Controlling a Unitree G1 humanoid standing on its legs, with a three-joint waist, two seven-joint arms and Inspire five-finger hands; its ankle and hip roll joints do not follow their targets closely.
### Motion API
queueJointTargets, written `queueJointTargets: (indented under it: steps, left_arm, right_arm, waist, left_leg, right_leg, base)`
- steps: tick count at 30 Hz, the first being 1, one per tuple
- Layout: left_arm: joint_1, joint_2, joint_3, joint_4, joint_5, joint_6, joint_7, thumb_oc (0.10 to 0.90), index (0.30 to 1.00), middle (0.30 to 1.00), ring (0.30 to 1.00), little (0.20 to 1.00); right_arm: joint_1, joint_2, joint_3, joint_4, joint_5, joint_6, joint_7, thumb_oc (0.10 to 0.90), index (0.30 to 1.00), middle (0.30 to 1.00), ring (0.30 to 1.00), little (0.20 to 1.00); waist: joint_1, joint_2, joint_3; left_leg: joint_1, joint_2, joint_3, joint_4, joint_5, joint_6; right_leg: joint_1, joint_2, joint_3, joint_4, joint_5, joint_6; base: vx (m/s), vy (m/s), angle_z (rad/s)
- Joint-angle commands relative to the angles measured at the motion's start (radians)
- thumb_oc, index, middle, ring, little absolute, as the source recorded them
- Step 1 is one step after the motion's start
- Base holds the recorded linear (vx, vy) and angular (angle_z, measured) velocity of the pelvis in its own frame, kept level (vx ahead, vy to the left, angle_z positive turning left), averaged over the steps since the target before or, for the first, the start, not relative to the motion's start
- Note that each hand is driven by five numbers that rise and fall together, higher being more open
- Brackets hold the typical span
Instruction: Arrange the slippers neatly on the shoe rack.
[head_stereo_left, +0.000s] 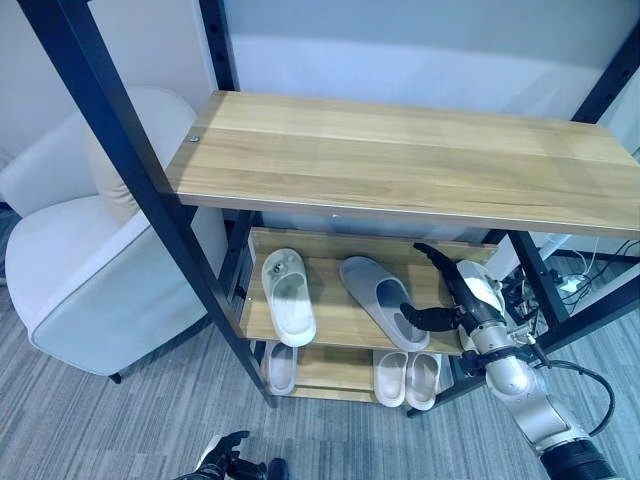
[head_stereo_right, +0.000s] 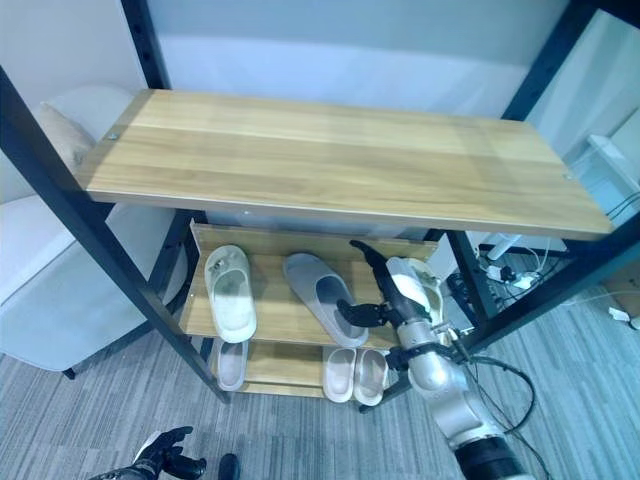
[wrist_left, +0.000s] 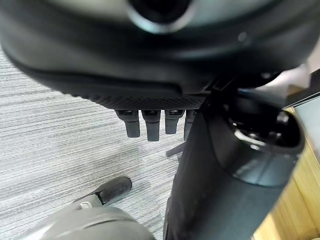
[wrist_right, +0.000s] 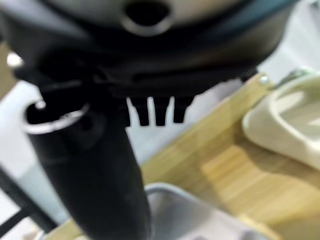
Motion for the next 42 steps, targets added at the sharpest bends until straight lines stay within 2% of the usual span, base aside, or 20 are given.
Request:
queueJointTargets:
  steps: [1, 4, 13, 20, 21, 22, 27, 31, 36, 37, 42]
  left_arm:
    - [0.016, -0.030, -0.079, 0.082, 0.024, 0.001, 0.000, 0.800, 0.900, 0.900, 0.900, 0.900]
    - [0.003, -0.033, -0.091, 0.090, 0.008, 0.002, -0.001, 0.800, 0.900, 0.900, 0.900, 0.900]
    - [-0.017, -0.031, -0.093, 0.081, 0.003, -0.004, 0.005, 0.800, 0.900, 0.900, 0.900, 0.900]
    - [-0.051, -0.026, -0.096, 0.074, -0.013, -0.012, 0.018, 0.800, 0.900, 0.900, 0.900, 0.900]
    - [-0.054, -0.026, -0.097, 0.070, -0.014, -0.013, 0.021, 0.800, 0.900, 0.900, 0.900, 0.900]
    - [-0.058, -0.026, -0.097, 0.068, -0.015, -0.013, 0.024, 0.800, 0.900, 0.900, 0.900, 0.900]
    - [-0.068, -0.022, -0.094, 0.063, -0.008, -0.011, 0.034, 0.800, 0.900, 0.900, 0.900, 0.900]
    - [-0.062, -0.019, -0.079, 0.070, -0.002, -0.006, 0.038, 0.800, 0.900, 0.900, 0.900, 0.900]
    - [-0.049, -0.023, -0.052, 0.076, -0.012, -0.001, 0.034, 0.800, 0.900, 0.900, 0.900, 0.900]
    - [-0.044, -0.025, -0.039, 0.078, -0.011, 0.000, 0.036, 0.800, 0.900, 0.900, 0.900, 0.900]
    - [-0.029, -0.029, -0.017, 0.077, 0.000, 0.001, 0.039, 0.800, 0.900, 0.900, 0.900, 0.900]
  right_arm:
    - [-0.152, -0.024, -0.062, -0.035, 0.068, -0.043, -0.074, 0.800, 0.900, 0.900, 0.900, 0.900]
    - [-0.208, -0.010, -0.039, 0.037, 0.126, -0.044, -0.083, 0.800, 0.900, 0.900, 0.900, 0.900]
    - [-0.234, -0.039, -0.009, 0.092, 0.065, -0.030, -0.086, 0.800, 0.900, 0.900, 0.900, 0.900]
    - [-0.276, -0.029, 0.028, 0.131, 0.037, -0.021, -0.102, 0.800, 0.900, 0.900, 0.900, 0.900]
    - [-0.280, -0.027, 0.031, 0.134, 0.032, -0.018, -0.105, 0.563, 0.545, 0.545, 0.545, 0.545]
    - [-0.280, -0.025, 0.033, 0.134, 0.026, -0.016, -0.107, 0.405, 0.307, 0.307, 0.307, 0.307]
    - [-0.247, 0.006, 0.018, 0.115, 0.051, -0.024, -0.109, 0.400, 0.300, 0.300, 0.300, 0.300]
    - [-0.162, 0.067, -0.043, 0.009, 0.169, -0.056, -0.093, 0.400, 0.300, 0.300, 0.300, 0.300]
    - [-0.057, 0.108, -0.104, -0.135, 0.220, -0.076, -0.074, 0.400, 0.300, 0.300, 0.300, 0.300]
    - [-0.007, 0.139, -0.118, -0.202, 0.265, -0.096, -0.055, 0.400, 0.300, 0.300, 0.300, 0.300]
    - [0.131, 0.190, -0.112, -0.324, 0.374, -0.124, 0.040, 0.400, 0.300, 0.300, 0.300, 0.300]
  waist:
    - [0.046, 0.026, -0.009]
    - [0.054, 0.025, 0.008]
    - [0.066, 0.021, 0.041]
    - [0.075, 0.013, 0.065]
    - [0.075, 0.011, 0.066]
    - [0.076, 0.010, 0.068]
    - [0.076, 0.002, 0.072]
    - [0.068, -0.001, 0.061]
    - [0.052, 0.001, 0.047]
    - [0.038, 0.005, 0.038]
    - [0.009, 0.013, 0.023]
  left_leg:
    - [0.050, 0.001, -0.014, 0.022, -0.124, -0.005]
    - [0.018, 0.000, -0.019, 0.026, -0.118, -0.008]
    - [-0.056, 0.001, -0.034, 0.038, -0.103, -0.012]
    - [-0.113, 0.000, -0.045, 0.045, -0.089, -0.017]
    - [-0.117, 0.001, -0.044, 0.047, -0.089, -0.018]
    - [-0.120, 0.001, -0.045, 0.050, -0.090, -0.017]
    - [-0.120, 0.006, -0.043, 0.063, -0.098, -0.015]
    - [-0.098, 0.005, -0.040, 0.053, -0.100, -0.014]
    - [-0.070, 0.002, -0.032, 0.041, -0.103, -0.010]
    - [-0.058, 0.000, -0.026, 0.036, -0.104, -0.009]
    - [-0.029, -0.008, -0.007, 0.020, -0.101, -0.005]
  right_leg:
    - [-0.043, 0.005, 0.027, 0.003, 0.043, 0.061]
    - [-0.065, 0.006, 0.027, -0.006, 0.052, 0.060]
    - [-0.116, 0.005, 0.023, -0.022, 0.074, 0.062]
    - [-0.162, 0.003, 0.020, -0.034, 0.098, 0.065]
    - [-0.165, 0.002, 0.020, -0.035, 0.099, 0.065]
    - [-0.166, 0.002, 0.020, -0.036, 0.099, 0.066]
    - [-0.163, 0.004, 0.026, -0.037, 0.100, 0.068]
    - [-0.152, 0.004, 0.031, -0.038, 0.099, 0.068]
    - [-0.138, 0.003, 0.036, -0.039, 0.099, 0.070]
    - [-0.135, 0.002, 0.042, -0.039, 0.101, 0.072]
    - [-0.126, -0.005, 0.051, -0.038, 0.110, 0.081]
  base:
    - [0.00, 0.000, 0.00]
    - [-0.03, 0.000, 0.00]
    - [-0.03, -0.003, 0.03]
    - [-0.02, 0.001, 0.03]
    - [0.00, 0.000, 0.00]
    - [0.00, 0.000, 0.00]
    - [0.00, -0.001, -0.01]
    - [0.00, 0.000, 0.00]
    - [0.00, 0.019, 0.02]
    - [-0.01, 0.030, -0.02]
    - [-0.04, 0.056, -0.12]
